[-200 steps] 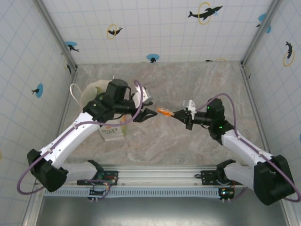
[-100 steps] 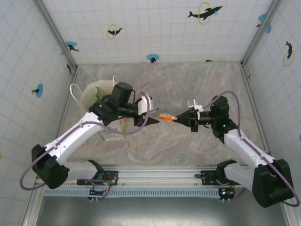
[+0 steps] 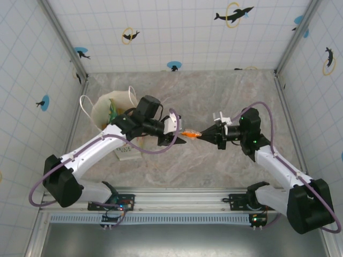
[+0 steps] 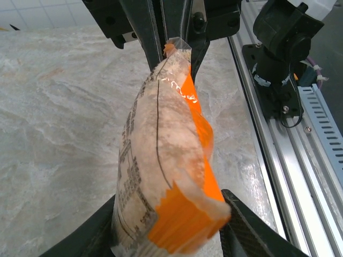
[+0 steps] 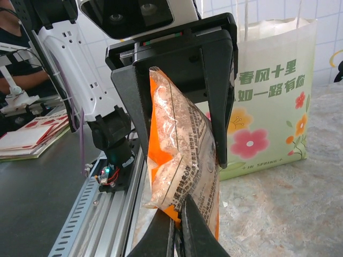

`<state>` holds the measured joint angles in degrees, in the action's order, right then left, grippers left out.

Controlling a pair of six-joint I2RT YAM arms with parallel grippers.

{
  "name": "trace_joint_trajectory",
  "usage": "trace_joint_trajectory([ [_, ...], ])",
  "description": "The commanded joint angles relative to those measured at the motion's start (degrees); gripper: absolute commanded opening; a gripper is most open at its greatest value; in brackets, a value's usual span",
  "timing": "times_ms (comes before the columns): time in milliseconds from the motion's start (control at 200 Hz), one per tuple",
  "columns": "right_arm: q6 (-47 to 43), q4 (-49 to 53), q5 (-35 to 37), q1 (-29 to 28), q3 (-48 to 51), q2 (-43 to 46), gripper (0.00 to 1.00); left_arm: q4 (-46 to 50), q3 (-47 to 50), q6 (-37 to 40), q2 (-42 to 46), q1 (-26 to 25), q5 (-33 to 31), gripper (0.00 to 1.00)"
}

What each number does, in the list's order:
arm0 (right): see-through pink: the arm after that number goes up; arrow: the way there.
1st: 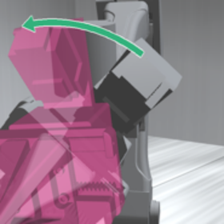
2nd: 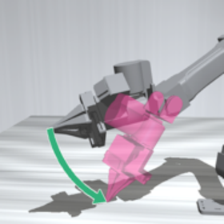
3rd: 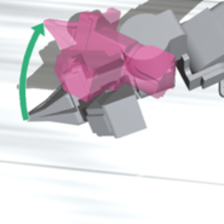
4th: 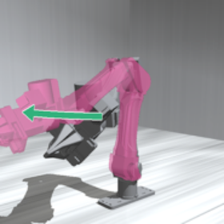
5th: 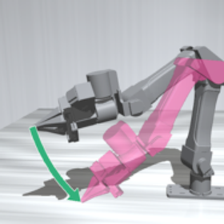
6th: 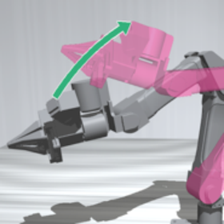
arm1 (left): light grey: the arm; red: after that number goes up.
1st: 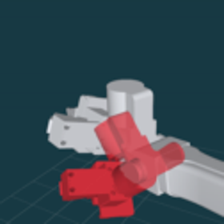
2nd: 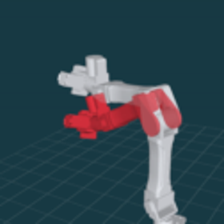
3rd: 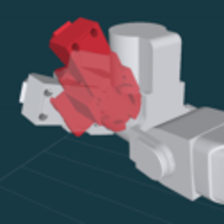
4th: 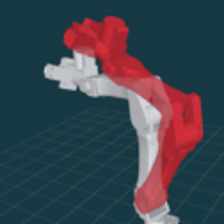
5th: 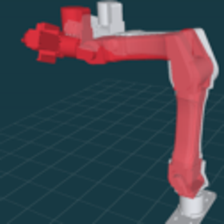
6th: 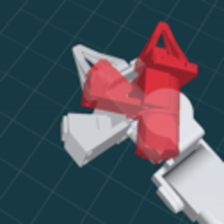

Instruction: Place the snacks into the paper bag

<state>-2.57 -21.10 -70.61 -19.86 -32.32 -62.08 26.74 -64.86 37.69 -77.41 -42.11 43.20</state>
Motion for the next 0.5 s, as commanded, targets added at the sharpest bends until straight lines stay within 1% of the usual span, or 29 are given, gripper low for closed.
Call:
trace_joint_trajectory([
  [0,0.63,-2.19,-1.05,0.05,-2.25,-0.39,0.0,-3.02,-1.16,1.69,-0.22,-0.69,3.28,0.42],
  [115,0.64,-2.3,-1.03,0.08,-2.14,-0.54,0.0,-5.4,-0.24,0.32,0.48,-0.78,3.45,0.41],
  [180,0.87,-2.28,-1.2,0.0,-2.24,-0.67,0.0,-7.15,0.53,-0.35,1.17,-0.87,3.4,0.46],
  [305,1.0,-2.36,-1.15,-0.15,-2.17,-0.85,0.0,-9.89,1.73,-1.37,2.25,-1.04,3.21,0.47],
  [495,0.96,-2.72,-0.49,-0.32,-1.9,-0.93,0.0,-10.31,1.75,-2.2,2.43,-1.31,1.26,0.37],
])
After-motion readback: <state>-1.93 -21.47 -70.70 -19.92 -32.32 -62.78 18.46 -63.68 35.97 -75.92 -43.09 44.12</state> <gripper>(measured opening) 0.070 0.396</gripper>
